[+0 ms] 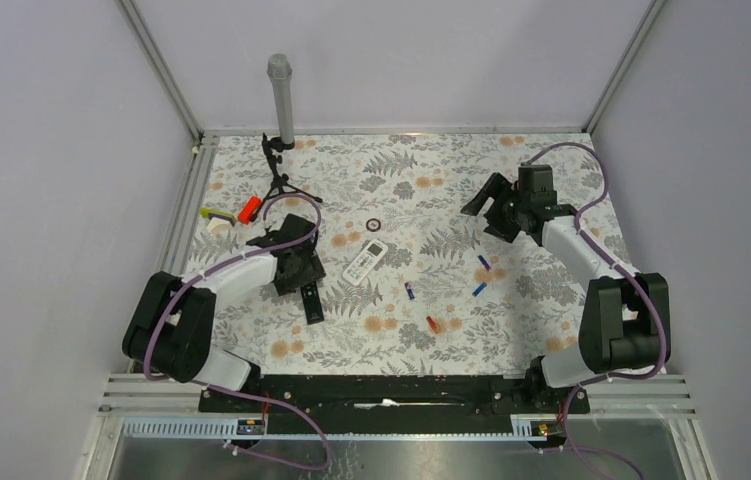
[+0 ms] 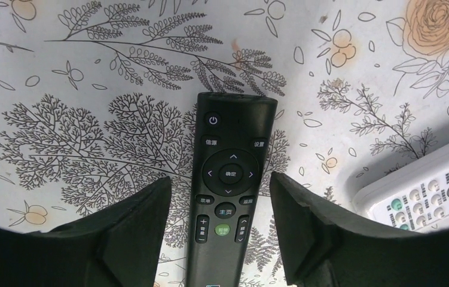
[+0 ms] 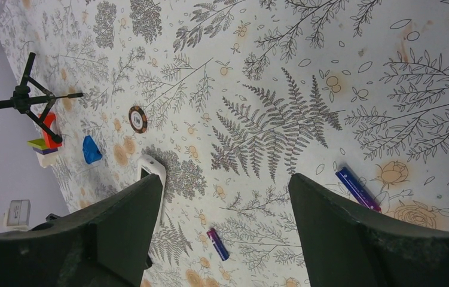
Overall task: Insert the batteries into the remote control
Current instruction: Pick up the remote control from the center of the board.
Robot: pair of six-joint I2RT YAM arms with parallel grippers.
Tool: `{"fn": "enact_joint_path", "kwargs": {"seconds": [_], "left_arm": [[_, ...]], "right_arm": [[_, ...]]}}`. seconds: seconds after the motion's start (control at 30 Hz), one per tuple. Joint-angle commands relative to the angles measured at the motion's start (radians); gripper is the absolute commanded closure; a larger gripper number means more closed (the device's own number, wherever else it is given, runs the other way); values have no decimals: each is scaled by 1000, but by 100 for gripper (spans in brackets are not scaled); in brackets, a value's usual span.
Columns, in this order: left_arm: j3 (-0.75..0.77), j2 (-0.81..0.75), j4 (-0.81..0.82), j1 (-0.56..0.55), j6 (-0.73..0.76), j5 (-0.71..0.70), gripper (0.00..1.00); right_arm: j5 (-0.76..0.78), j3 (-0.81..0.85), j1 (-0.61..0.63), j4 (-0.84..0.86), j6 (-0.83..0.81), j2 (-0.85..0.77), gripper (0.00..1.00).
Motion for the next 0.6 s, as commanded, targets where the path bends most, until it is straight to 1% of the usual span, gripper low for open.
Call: {"fn": "enact_joint_path", "kwargs": {"seconds": [0.0, 0.23, 0.33, 0.37, 0.47, 0.57], "left_arm": [[31, 47, -8, -16, -44, -42, 37], [113, 124, -114, -40, -66, -59, 43], [147, 160, -154, -49, -62, -62, 48], [155, 165, -162, -50, -59, -61, 53], [163, 149, -161, -52, -49, -64, 65], [180, 106, -143, -52, -13, -56, 69]], "right_arm": [[-17, -11, 10, 0, 7, -41, 15], [-13, -25, 10, 0, 14, -57, 15], [-13, -30, 10, 0, 17, -63, 15], [-13, -30, 12, 0, 17, -64, 15], [-16, -29, 17, -2, 14, -66, 15], [-26, -22, 32, -2, -3, -69, 15]]}}
